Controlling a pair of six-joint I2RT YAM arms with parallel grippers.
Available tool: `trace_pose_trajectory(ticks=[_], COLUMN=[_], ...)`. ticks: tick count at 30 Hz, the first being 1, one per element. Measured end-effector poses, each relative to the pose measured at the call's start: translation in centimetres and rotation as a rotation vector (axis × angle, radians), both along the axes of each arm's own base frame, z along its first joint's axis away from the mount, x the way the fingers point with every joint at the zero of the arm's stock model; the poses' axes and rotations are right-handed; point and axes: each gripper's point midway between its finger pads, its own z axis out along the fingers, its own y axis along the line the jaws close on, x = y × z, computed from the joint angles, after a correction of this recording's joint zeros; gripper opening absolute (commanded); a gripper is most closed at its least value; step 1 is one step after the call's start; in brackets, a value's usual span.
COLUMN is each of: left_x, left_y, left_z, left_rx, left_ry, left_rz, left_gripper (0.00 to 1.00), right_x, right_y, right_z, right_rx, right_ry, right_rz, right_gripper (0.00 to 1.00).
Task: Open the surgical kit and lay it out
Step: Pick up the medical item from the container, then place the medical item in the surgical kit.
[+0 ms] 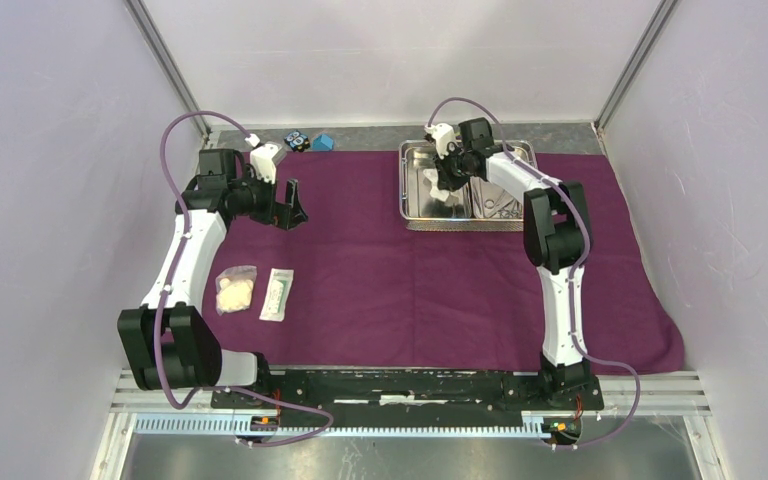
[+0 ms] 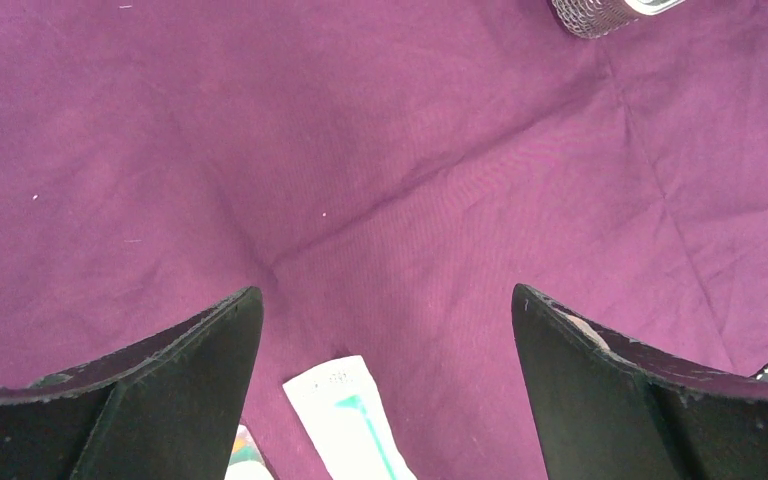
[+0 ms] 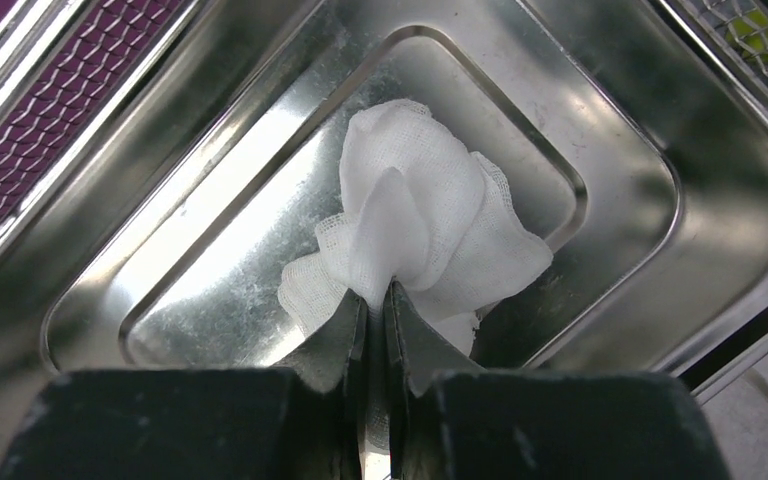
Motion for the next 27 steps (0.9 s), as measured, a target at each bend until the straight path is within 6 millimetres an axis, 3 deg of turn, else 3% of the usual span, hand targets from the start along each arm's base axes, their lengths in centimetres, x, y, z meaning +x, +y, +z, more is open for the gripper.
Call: trace_pose_trajectory(ticks=[4,7,14,19,22,27], left_x=[0.3,0.5,1.0,1.1,1.2,1.3], left_y=[0.1,0.3,-0.3,-1.7,-2.5,-3.3], left_z=[0.1,0.2,0.9,2.0,2.8,3.5], left_rx=[0.004,0.012,-0.023,-0.096,-0.136,-0.180], left_ry=[-0.013,-0.020,-0.050,-0.081,-0.104,-0.118], left_rz=[0.004,0.013,0.001,-0.059,-0.094,-0.121], left_gripper=[1.00,1.00,1.00,1.00,1.00,1.00], right_x=[-0.5,-0.5,-0.9,-3.0,-4.4,-5.9], right_y=[0.1,0.3,1.7,3.2,4.4,5.4], right_z=[0.9,3.0,12.6,17.9,19.0,17.7], right_rx=[0.009,0.027,0.140,0.256,0.316,0.323], right_ry=[0.007,-0.021,-0.186,-0.261,-0.263,-0.222], right_rz=[0.006,0.014,0.073,0.155,0.207,0.229], right_gripper=[0.02,0.01,0.00,0.00,0.00,0.00])
